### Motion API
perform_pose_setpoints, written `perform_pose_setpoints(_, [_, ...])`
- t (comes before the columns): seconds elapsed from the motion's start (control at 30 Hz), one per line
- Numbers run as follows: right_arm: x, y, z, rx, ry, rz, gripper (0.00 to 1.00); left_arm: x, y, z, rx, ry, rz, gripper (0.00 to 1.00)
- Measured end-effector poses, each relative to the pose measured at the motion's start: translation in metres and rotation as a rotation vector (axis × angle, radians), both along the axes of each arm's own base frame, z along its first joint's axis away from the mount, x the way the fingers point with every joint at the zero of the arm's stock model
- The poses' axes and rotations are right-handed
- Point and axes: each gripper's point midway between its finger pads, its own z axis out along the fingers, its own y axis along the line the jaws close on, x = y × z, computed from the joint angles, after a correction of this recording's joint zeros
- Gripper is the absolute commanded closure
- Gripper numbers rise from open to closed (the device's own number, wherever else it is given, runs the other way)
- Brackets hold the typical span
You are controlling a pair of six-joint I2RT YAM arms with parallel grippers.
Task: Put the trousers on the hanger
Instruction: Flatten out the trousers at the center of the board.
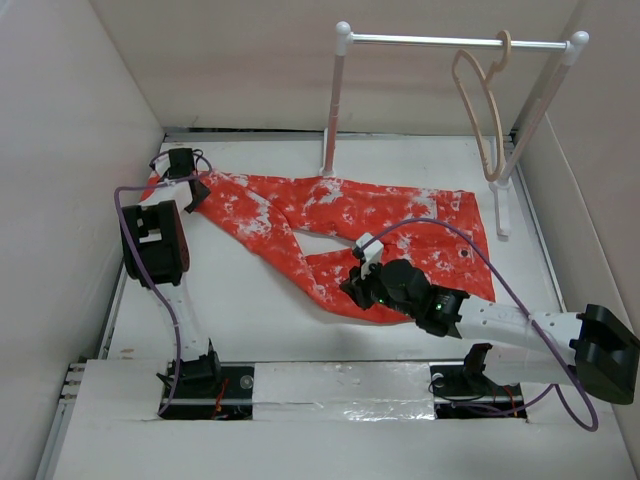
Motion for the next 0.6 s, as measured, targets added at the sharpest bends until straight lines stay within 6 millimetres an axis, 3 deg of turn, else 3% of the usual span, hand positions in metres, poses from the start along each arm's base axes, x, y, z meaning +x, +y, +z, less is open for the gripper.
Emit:
perform_pose_setpoints(0.33, [0.000,0.000,-0.004,-0.009,0.005,0.000,0.83,-0.005,0.019,0.006,0.022,-0.010,0.033,0.69])
perform_pose_setpoints(0.6, [0.001,0.001,-0.013,-0.031,0.020,0.003,0.82,-0.001,0.021,0.011,0.028,-0.014,0.010,0.69])
